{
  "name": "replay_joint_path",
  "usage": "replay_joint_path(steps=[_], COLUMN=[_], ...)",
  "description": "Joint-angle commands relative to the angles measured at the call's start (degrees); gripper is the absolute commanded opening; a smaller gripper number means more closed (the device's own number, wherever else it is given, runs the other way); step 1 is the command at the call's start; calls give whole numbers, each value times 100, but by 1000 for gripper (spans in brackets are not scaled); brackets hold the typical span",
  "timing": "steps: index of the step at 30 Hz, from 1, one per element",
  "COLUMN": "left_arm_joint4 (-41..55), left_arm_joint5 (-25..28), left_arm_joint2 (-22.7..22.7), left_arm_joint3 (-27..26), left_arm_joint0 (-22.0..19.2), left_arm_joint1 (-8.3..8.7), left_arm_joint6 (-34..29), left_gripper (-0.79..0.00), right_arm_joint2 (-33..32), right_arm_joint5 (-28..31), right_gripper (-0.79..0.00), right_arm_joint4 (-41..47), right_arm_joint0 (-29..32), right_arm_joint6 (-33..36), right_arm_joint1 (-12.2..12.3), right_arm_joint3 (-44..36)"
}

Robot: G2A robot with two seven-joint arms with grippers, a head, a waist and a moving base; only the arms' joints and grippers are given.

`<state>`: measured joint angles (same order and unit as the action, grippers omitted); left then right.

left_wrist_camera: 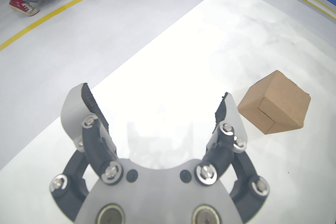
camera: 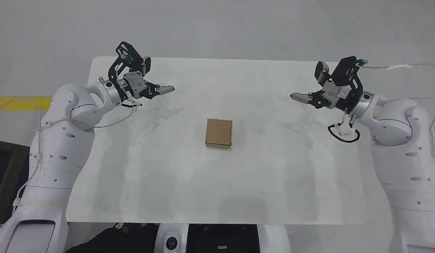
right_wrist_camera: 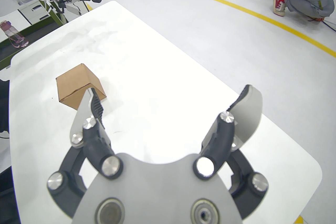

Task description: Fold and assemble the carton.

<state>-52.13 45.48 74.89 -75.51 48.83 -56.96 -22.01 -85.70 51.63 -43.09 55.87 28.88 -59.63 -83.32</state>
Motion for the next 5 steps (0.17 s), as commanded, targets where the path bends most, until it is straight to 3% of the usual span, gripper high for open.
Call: replay_joint_path(steps=[1, 5], left_arm_joint4=[0, 0], left_arm_joint5=[0, 0], left_arm_joint2=[0, 0], left_arm_joint3=[0, 0], left_arm_joint0=[0, 0], left_arm_joint1=[0, 0], left_arm_joint6=[0, 0], left_gripper=[-1, -1], right_arm_joint2=[0, 0], right_arm_joint5=[0, 0], right_gripper=[0, 0], right_arm_joint4=[0, 0], right_arm_joint0=[0, 0], right_arm_joint6=[0, 0], right_arm_joint1=[0, 0], right_arm_joint3=[0, 0])
